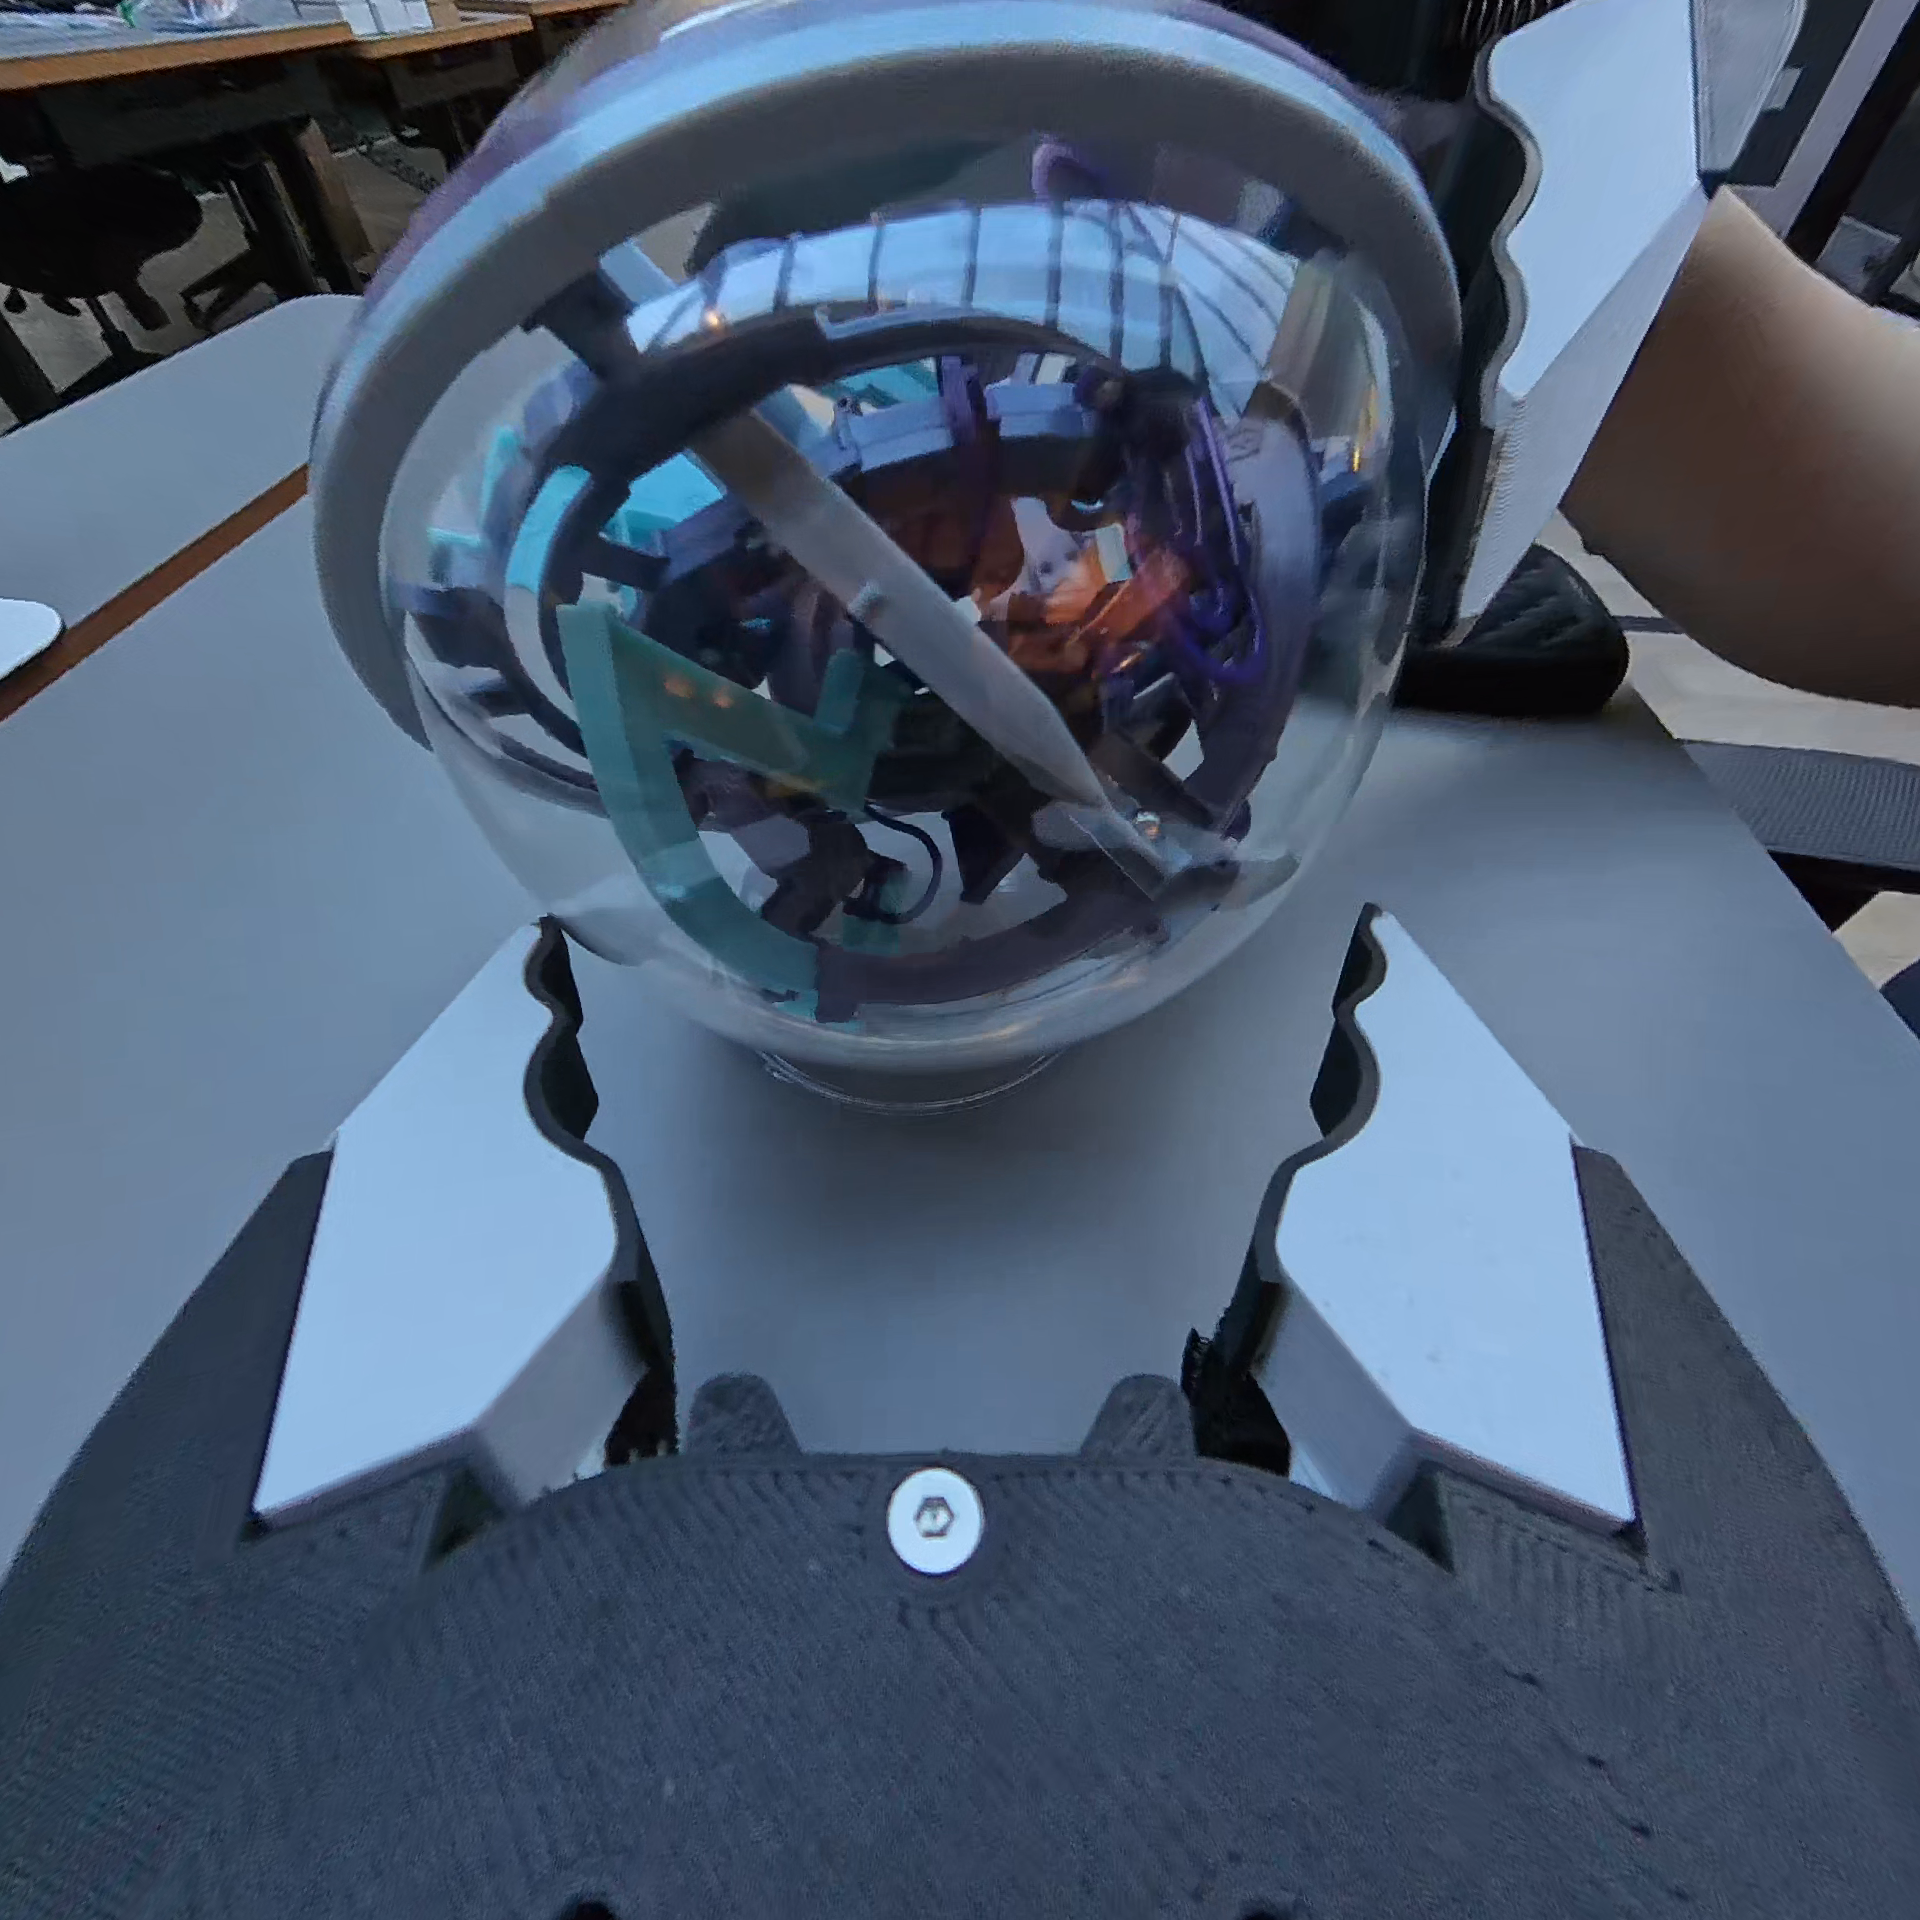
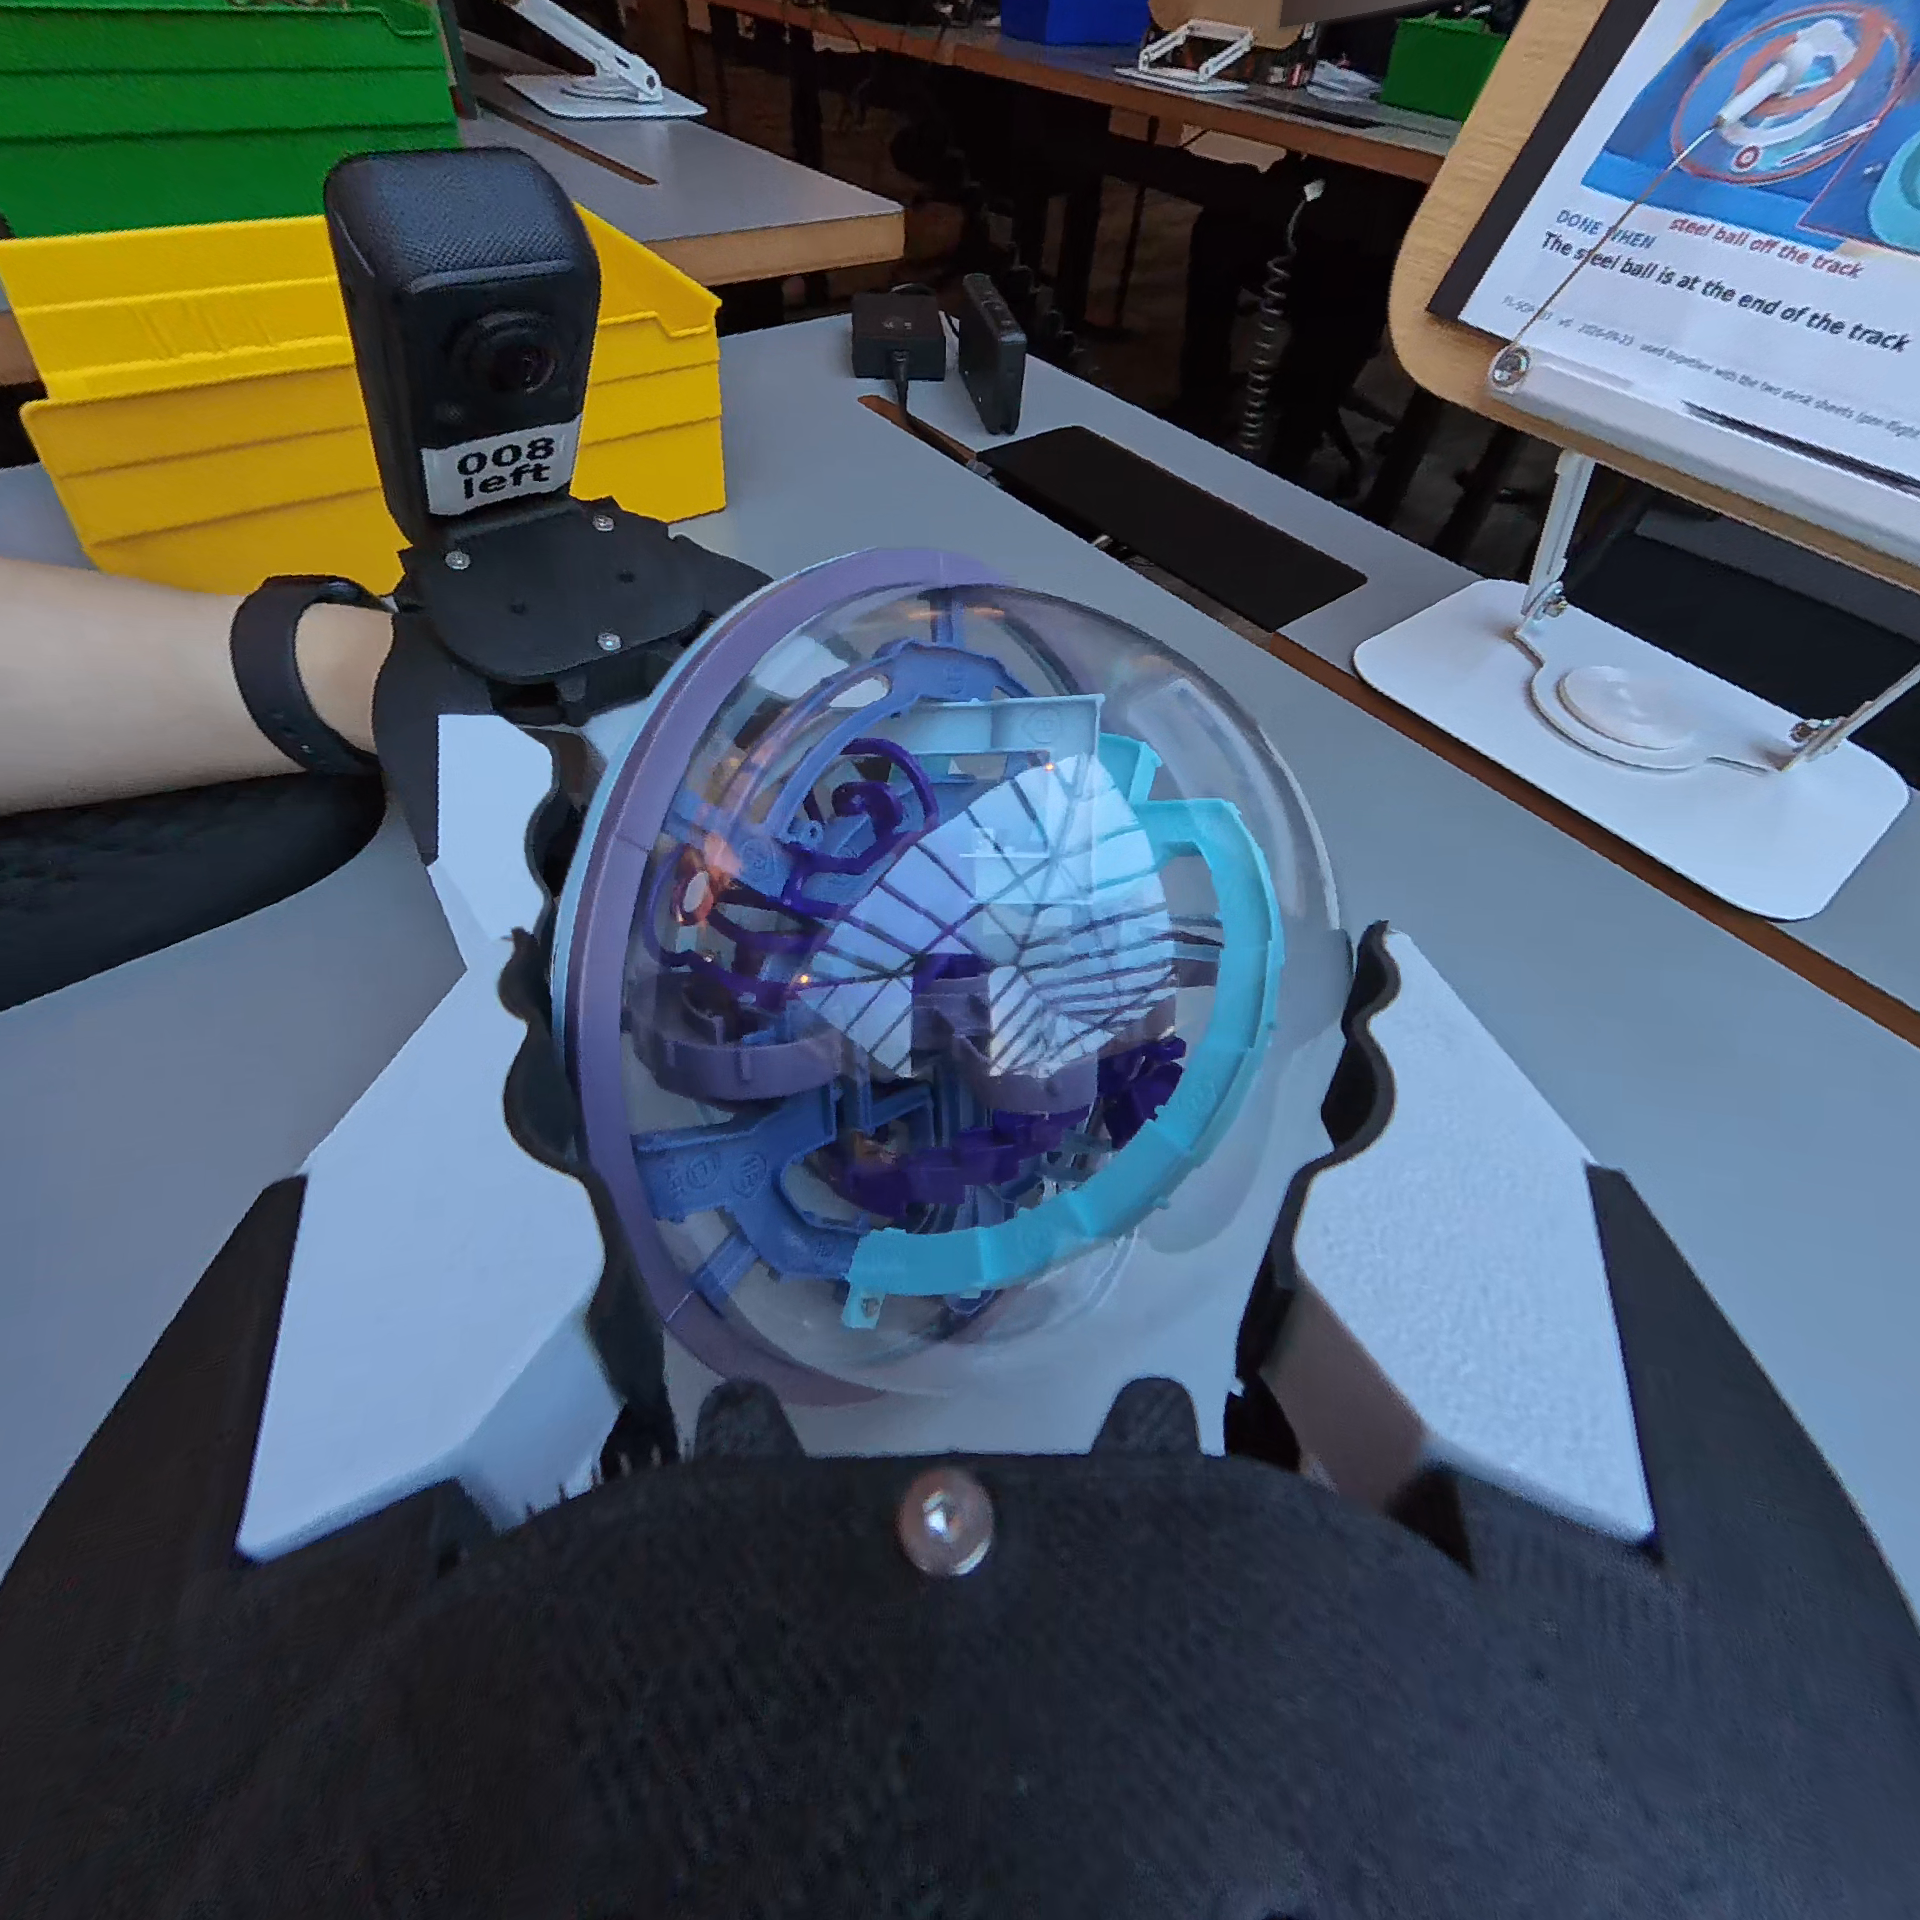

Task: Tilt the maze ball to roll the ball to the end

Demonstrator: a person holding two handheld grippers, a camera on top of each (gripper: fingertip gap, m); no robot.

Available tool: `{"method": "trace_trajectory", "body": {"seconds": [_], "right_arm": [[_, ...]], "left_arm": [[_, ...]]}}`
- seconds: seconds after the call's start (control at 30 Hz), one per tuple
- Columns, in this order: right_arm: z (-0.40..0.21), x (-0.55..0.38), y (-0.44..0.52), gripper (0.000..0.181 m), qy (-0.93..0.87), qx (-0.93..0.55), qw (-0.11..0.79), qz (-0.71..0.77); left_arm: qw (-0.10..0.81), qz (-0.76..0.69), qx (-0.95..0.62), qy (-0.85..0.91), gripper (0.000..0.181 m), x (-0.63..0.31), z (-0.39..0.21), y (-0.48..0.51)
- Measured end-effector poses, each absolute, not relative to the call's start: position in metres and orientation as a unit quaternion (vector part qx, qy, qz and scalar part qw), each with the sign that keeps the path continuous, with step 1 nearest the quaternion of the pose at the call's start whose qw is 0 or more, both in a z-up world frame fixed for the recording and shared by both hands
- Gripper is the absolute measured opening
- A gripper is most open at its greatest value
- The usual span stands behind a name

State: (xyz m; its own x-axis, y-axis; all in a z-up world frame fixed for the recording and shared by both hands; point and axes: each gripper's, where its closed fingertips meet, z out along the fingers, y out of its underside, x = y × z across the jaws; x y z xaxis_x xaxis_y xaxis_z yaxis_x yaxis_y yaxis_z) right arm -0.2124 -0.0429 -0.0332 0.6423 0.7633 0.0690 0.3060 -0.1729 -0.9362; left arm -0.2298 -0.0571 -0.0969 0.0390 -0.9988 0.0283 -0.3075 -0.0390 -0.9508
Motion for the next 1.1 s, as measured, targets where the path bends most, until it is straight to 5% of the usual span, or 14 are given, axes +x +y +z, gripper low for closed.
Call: {"method": "trace_trajectory", "body": {"seconds": [0.03,1.1], "right_arm": [[-0.033,-0.212,-0.043,0.148,-0.368,-0.733,0.527,0.222],[-0.05,-0.204,-0.058,0.151,-0.46,-0.698,0.514,0.193]], "left_arm": [[0.411,-0.418,-0.59,0.555,0.141,-0.229,-0.098,-0.057],[0.468,-0.385,-0.583,0.541,0.141,-0.224,-0.087,-0.058]]}}
